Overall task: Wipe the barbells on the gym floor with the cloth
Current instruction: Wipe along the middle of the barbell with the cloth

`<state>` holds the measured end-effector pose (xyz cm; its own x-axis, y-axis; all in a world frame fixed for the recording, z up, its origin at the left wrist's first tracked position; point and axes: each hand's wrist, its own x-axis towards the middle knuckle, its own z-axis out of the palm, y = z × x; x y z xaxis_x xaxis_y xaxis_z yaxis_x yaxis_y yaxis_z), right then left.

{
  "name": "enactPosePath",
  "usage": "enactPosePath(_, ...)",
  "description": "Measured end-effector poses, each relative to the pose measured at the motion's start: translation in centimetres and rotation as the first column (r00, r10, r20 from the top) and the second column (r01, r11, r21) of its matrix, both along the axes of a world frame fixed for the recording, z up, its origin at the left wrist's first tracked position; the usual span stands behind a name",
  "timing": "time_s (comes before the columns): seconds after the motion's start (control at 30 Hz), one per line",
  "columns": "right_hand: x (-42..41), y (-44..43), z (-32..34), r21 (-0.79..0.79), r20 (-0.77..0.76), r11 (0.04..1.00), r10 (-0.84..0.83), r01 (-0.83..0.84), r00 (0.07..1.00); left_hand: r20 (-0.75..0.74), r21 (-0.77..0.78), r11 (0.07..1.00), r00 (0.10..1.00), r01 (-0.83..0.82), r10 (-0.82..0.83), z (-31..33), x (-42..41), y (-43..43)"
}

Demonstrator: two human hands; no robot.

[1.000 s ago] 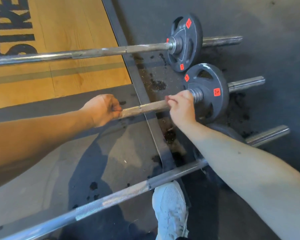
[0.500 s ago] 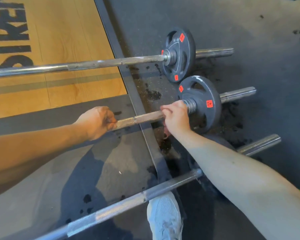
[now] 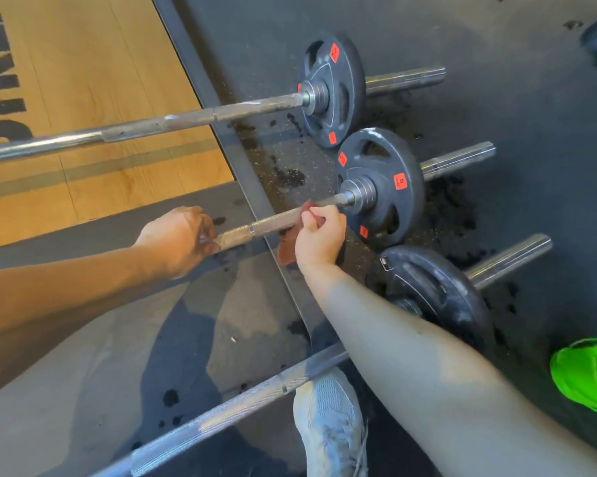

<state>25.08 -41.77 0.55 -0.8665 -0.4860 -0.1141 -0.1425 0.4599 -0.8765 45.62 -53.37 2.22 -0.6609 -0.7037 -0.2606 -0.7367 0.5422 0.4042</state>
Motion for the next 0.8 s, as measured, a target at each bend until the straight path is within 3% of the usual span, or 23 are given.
enactPosePath(0.17, -1.2, -1.0, -0.4, -0.054, 0.093, 0.952, -0.295, 0.301, 0.951, 0.020, -0.017, 1.000, 1.000, 0.015, -0.015, 0.0, -0.2, 0.4)
enactPosePath(0.4, 4.6, -0.2, -0.9, -0.010, 0.354, 0.985, -0.156, 0.171, 0.922, -0.043, -0.056, 0.998, 0.999, -0.008, 0.006, -0.7, -0.1, 0.6)
enactPosePath(0.53, -1.3, -0.9, -0.4, -0.035, 0.295, 0.916, -0.373, 0.400, 0.879, -0.034, -0.047, 0.999, 0.999, 0.003, -0.005, -0.5, -0.3, 0.5)
enactPosePath(0.6, -1.5, -0.9, -0.1, -0.021, 0.268, 0.926, -0.358, 0.378, 0.894, -0.028, -0.047, 0.999, 1.000, 0.000, -0.002, -0.6, -0.3, 0.5)
enactPosePath(0.73, 2.2, 0.1, -0.4, 0.006, 0.279, 0.985, -0.169, 0.175, 0.945, -0.038, -0.009, 1.000, 0.999, -0.004, 0.003, -0.7, 0.0, 0.5)
enactPosePath(0.8, 0.8, -0.1, -0.6, 0.012, 0.263, 0.984, -0.176, 0.179, 0.949, -0.041, -0.012, 1.000, 0.999, -0.009, 0.009, -0.6, -0.1, 0.4)
